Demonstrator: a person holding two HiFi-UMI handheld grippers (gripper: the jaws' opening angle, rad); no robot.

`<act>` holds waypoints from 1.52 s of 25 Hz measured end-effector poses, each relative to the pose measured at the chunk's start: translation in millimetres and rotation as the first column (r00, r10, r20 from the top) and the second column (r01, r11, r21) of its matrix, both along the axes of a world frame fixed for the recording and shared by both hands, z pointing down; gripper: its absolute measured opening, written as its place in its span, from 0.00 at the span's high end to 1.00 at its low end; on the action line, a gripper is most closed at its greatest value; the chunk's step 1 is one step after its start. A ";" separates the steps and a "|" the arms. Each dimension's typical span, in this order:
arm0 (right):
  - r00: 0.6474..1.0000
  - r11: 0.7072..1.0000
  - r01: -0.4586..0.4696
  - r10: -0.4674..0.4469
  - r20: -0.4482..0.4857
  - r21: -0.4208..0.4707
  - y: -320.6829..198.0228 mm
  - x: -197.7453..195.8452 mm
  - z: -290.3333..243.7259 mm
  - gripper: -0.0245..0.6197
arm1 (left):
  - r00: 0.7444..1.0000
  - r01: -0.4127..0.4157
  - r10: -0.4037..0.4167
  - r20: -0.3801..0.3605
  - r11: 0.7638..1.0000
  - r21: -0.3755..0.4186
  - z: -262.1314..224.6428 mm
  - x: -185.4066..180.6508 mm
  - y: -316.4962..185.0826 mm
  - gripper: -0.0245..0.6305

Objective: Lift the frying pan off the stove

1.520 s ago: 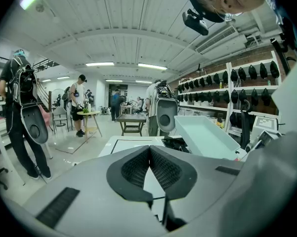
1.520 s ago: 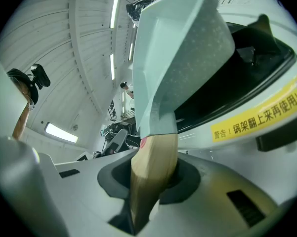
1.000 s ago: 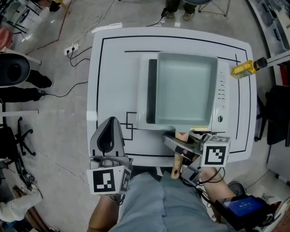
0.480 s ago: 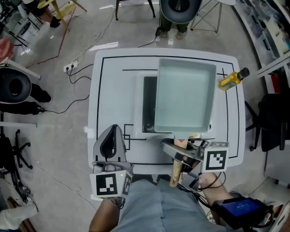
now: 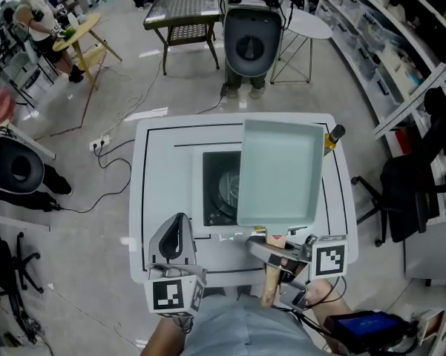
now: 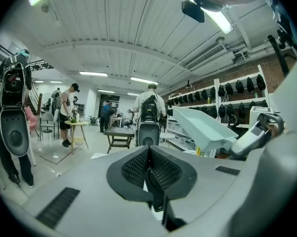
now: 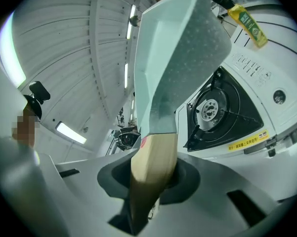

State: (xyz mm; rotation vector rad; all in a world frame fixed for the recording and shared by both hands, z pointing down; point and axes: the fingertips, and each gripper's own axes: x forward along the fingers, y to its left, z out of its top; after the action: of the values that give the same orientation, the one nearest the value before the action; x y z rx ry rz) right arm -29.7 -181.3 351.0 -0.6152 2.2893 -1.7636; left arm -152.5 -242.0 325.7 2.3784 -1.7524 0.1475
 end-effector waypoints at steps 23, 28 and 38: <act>0.998 0.998 -0.060 0.060 0.009 0.028 41.5 34.2 -9.2 0.79 | 0.997 -0.081 0.081 0.009 0.996 0.026 -11.9 41.7 31.5 0.93; 0.998 0.998 -0.062 0.061 0.006 0.033 51.3 35.5 -9.2 0.79 | 0.996 -0.088 0.087 0.007 0.996 0.031 -11.9 44.2 40.4 0.93; 0.999 0.998 -0.053 0.053 0.000 0.038 51.0 30.7 -7.5 0.79 | 0.996 -0.090 0.089 0.006 0.995 0.035 -10.5 40.4 38.7 0.93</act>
State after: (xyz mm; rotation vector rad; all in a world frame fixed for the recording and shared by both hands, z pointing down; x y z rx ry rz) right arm 1.0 -130.4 343.5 -0.6646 2.2793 -1.6928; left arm -112.2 -203.2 315.1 2.4844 -1.6643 0.1347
